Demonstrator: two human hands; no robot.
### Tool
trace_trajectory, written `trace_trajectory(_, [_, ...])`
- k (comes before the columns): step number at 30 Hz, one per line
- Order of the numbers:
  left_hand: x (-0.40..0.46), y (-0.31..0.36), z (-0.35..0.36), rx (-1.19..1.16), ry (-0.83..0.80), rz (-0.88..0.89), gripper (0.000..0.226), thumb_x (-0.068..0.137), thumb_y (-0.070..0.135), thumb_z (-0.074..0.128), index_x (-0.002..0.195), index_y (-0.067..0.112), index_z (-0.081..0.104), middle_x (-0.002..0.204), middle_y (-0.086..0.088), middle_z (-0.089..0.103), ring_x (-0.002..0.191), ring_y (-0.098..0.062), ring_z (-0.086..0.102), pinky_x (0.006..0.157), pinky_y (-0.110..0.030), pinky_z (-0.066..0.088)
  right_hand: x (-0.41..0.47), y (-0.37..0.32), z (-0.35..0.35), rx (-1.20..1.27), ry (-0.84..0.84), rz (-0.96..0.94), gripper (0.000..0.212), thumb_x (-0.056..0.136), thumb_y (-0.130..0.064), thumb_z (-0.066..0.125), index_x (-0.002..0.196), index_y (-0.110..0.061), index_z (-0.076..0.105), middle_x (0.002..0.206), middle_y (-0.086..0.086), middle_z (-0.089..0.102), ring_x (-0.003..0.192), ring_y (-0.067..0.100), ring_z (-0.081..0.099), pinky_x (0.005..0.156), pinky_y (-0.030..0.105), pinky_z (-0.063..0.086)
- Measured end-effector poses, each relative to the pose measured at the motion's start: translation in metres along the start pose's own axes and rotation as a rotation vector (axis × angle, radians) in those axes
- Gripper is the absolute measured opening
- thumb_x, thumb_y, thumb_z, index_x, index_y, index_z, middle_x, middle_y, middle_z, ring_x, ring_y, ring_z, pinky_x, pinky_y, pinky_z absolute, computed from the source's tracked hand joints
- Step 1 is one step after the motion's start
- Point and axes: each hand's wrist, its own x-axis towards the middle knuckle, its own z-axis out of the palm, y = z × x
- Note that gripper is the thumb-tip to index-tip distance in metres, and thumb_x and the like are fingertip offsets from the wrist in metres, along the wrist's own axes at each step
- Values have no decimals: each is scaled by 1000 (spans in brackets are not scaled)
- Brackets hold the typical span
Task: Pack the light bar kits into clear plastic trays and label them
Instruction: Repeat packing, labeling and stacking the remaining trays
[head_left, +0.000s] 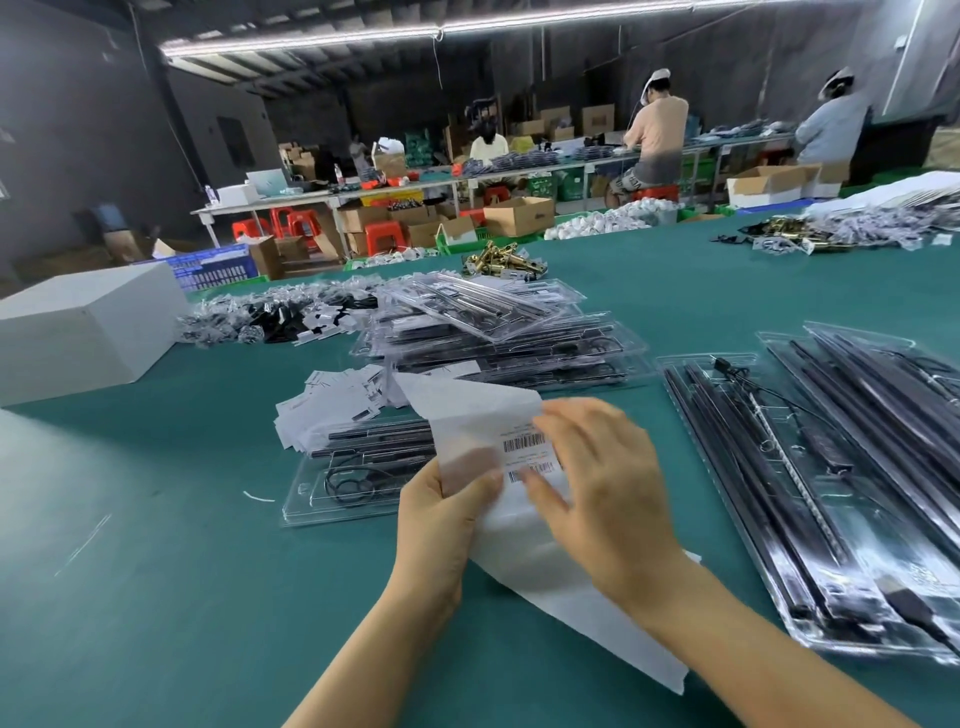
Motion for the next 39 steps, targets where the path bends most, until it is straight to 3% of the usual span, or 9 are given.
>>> trace_trajectory(3, [-3,1,4,-51,2,6,19,80,-1,70,98,4,70,96,-13,74,88,-25,71,75,-29,57,-4,-11,10,-23,-81,-39,34,79,-23,77,108,-6,69,114,7,68,110,27,63,85,37,51])
trace_trajectory(6, [-2,4,2,-147,-31,-57,8,73,3,72,75,11,71,84,-11,72,77,-24,68,63,-25,55,-7,-8,13,38,-140,-20,32,81,-20,75,109,-6,68,115,6,68,109,24,64,84,37,52])
trace_trajectory(8, [0,5,1,-167,-50,-91,2,66,15,74,66,17,73,82,-12,72,76,-22,68,69,-28,55,-9,-6,14,123,-180,30,33,81,-17,75,111,-5,67,115,6,68,109,25,63,87,37,51])
trace_trajectory(10, [0,5,2,-183,-58,-117,21,68,17,74,86,5,75,94,-19,73,87,-26,69,82,-35,54,-10,-5,14,216,-201,101,33,82,-15,74,113,-5,66,115,6,67,108,25,63,90,33,48])
trace_trajectory(12, [0,5,4,-202,-78,-134,33,72,16,73,98,-3,70,99,-22,71,89,-28,68,81,-34,54,-10,-5,13,325,-198,172,31,84,-16,72,113,-6,64,112,4,66,104,20,62,91,21,43])
trace_trajectory(21, [-2,7,3,-137,-123,-106,26,73,22,71,92,4,69,85,-14,72,75,-23,67,66,-29,53,-5,-2,11,467,-100,293,10,82,-11,74,90,-8,70,95,-1,68,88,15,63,81,24,46])
trace_trajectory(28, [-4,5,5,-65,-154,-92,31,77,25,70,100,3,72,98,-18,73,90,-29,69,89,-43,50,-4,-2,10,347,-37,270,12,77,-19,80,83,-12,73,87,-4,69,87,23,58,80,27,44])
trace_trajectory(33, [-6,6,6,-30,-150,-71,28,75,29,70,94,8,74,96,-14,74,89,-23,69,86,-35,51,-2,-3,6,368,-41,291,11,74,-18,82,82,-14,76,85,-6,70,84,21,59,76,28,48])
trace_trajectory(39, [-6,7,9,-58,-152,-99,27,74,28,68,92,8,73,94,-14,74,85,-22,70,76,-28,53,-2,1,5,594,-95,450,10,74,-17,81,82,-18,76,85,-13,69,84,2,60,70,6,39])
